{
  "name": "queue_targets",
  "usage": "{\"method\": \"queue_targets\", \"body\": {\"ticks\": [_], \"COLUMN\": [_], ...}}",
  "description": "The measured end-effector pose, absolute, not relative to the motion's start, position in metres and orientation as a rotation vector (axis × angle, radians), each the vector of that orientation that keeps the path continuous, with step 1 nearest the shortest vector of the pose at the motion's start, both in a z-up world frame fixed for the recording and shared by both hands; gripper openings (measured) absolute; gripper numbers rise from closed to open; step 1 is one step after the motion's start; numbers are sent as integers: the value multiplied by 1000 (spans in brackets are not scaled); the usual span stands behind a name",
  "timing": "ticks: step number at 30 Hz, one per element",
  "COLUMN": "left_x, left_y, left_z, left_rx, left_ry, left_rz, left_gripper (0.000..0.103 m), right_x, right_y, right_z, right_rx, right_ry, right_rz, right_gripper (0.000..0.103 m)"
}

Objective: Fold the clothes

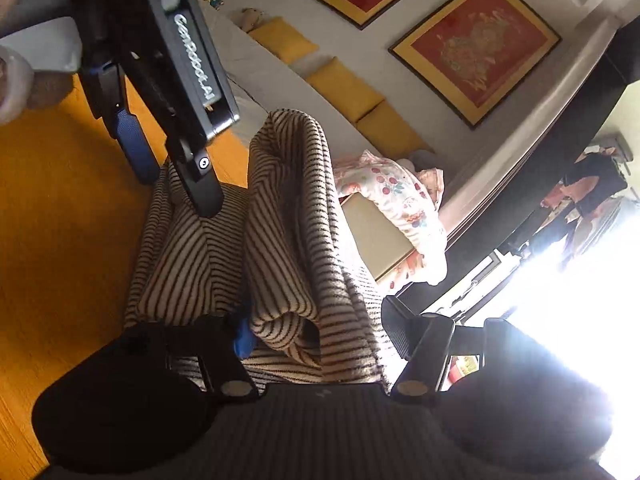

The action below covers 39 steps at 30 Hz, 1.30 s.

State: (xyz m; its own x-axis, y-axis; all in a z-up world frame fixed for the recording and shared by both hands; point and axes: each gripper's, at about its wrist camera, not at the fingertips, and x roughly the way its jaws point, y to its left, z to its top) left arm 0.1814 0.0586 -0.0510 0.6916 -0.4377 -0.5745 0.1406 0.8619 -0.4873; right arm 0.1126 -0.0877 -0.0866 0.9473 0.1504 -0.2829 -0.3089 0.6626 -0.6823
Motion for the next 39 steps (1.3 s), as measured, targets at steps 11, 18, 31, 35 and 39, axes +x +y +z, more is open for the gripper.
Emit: {"method": "queue_targets", "body": {"ticks": [11,18,31,35,39], "left_x": [200,198,176,179,179], "left_y": [49,55,96,94,74], "left_z": [-72,-70,-45,-41,-41], "left_rx": [-533,-516,-592,-621,-563], "left_ry": [812,804,721,713,719], "left_rz": [-472,-480,-399,-432,-455], "left_gripper": [42,37,56,57,52], "right_x": [74,74,79,72,69], "right_y": [-79,-73,-86,-97,-111], "right_z": [-16,-38,-39,-43,-41], "right_rx": [-792,-764,-630,-659,-609], "right_ry": [97,221,317,316,333], "right_rz": [477,525,611,581,561], "right_gripper": [25,24,56,63,24]}}
